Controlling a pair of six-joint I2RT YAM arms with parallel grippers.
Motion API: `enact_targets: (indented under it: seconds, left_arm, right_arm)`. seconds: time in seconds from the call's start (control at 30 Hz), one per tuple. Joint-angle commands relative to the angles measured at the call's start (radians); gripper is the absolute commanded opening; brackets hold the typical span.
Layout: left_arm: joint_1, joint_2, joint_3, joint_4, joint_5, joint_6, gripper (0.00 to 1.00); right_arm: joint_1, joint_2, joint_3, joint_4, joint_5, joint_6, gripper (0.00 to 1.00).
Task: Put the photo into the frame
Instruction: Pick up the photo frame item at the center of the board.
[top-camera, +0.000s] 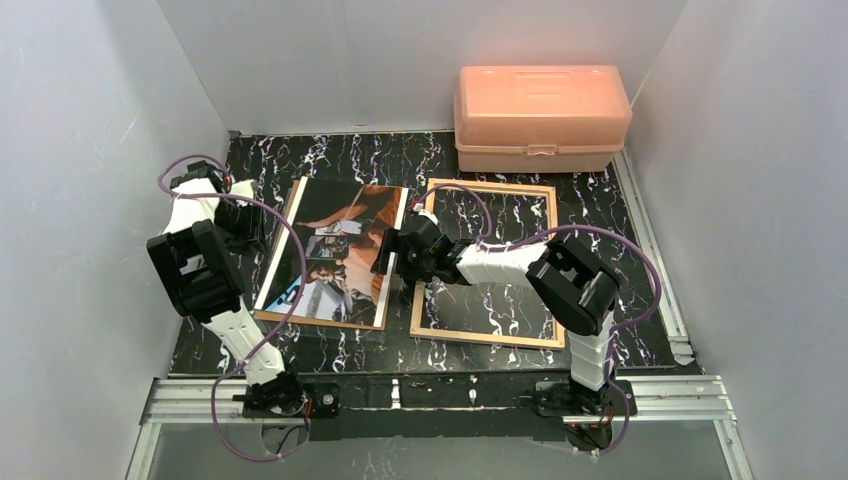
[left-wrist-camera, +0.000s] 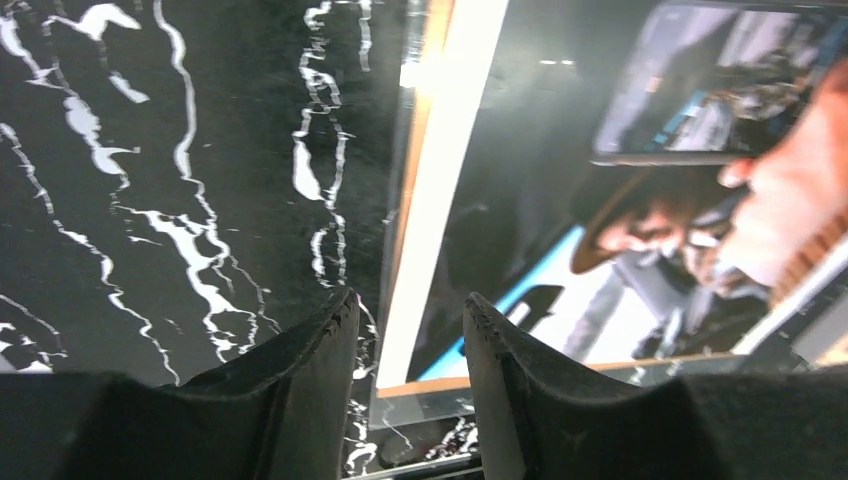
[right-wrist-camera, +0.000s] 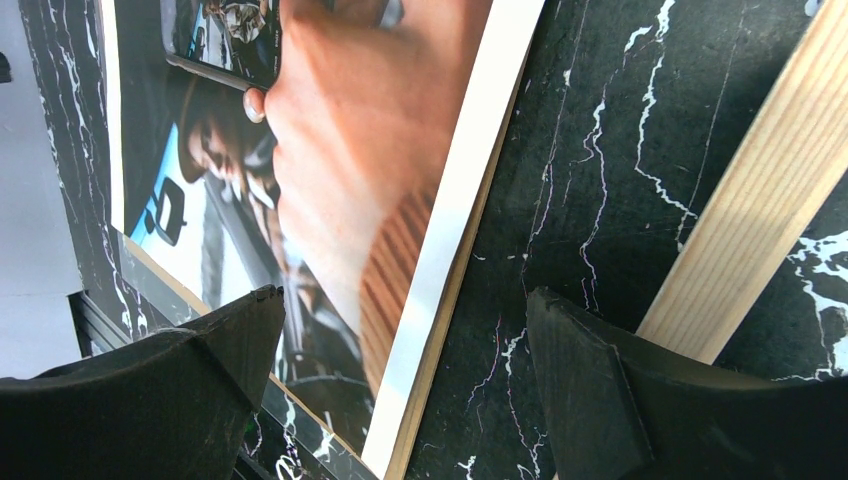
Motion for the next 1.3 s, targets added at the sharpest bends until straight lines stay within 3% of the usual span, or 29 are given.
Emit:
enact_targets:
  seconds: [0.0, 0.23, 0.47, 0.63, 1.27]
  left_arm:
    - [0.004, -0.017, -0.069, 0.083, -0.122, -0.001, 0.42]
    - [-0.002, 0.044, -0.081, 0.145, -0.159, -0.048, 0.39]
    - [-0.029, 0.045, -0.129, 0.139, -0.105, -0.062, 0.33]
    - [-0.046, 0.048, -0.148, 0.129, -0.079, -0.076, 0.15]
    - [-0.081, 0.013, -0.226, 0.136, -0.007, -0.084, 0.15]
  right_arm:
    - [-0.002, -0.009, -0.016, -0.048, -0.002, 0.008, 0.99]
    - [-0.001, -0.002, -0.023, -0.037, -0.004, 0.01, 0.99]
    - [-0.001, 0.032, -0.008, -0.023, -0.044, 0.013, 0.99]
    - [0.0, 0.045, -0.014, 0.01, -0.055, 0.043, 0.96]
    - [0.001, 0.01, -0.053, 0.066, -0.099, 0.068, 0.96]
